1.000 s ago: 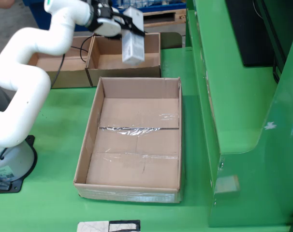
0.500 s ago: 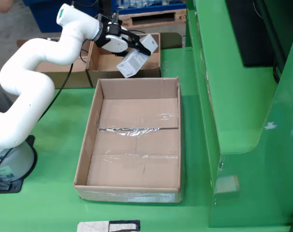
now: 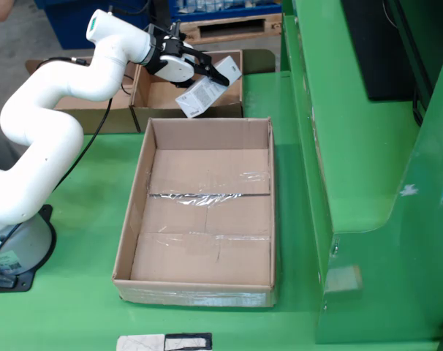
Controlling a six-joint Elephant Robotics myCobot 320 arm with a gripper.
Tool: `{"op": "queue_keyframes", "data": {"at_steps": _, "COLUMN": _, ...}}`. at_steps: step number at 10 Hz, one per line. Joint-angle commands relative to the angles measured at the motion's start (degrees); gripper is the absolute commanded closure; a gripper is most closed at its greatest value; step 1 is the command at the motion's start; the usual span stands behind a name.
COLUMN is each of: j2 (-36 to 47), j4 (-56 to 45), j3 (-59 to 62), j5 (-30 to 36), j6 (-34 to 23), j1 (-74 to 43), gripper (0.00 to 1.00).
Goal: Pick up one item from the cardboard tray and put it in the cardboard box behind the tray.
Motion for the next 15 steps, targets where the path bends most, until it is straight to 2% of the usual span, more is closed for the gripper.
{"op": "queue_keyframes", "data": {"at_steps": 1, "j2": 0.7, "j4": -0.11, "j3": 0.61, "j5": 0.66, "j6": -0.03, "j1": 0.32, "gripper": 1.0}}
{"op": "queue_keyframes", "data": {"at_steps": 6, "j2": 0.7, "j4": -0.11, "j3": 0.61, "j5": 0.66, "j6": -0.88, "j1": 0.32, "gripper": 1.0}}
{"op": "queue_keyframes", "data": {"at_steps": 11, "j2": 0.7, "j4": -0.11, "j3": 0.61, "j5": 0.66, "j6": -1.4, "j1": 0.32, "gripper": 0.5}}
{"op": "queue_keyframes", "data": {"at_steps": 12, "j2": 0.7, "j4": -0.11, "j3": 0.61, "j5": 0.66, "j6": -4.06, "j1": 0.32, "gripper": 0.4}}
{"op": "queue_keyframes", "data": {"at_steps": 15, "j2": 0.7, "j4": -0.11, "j3": 0.61, "j5": 0.66, "j6": -3.23, "j1": 0.32, "gripper": 0.1}}
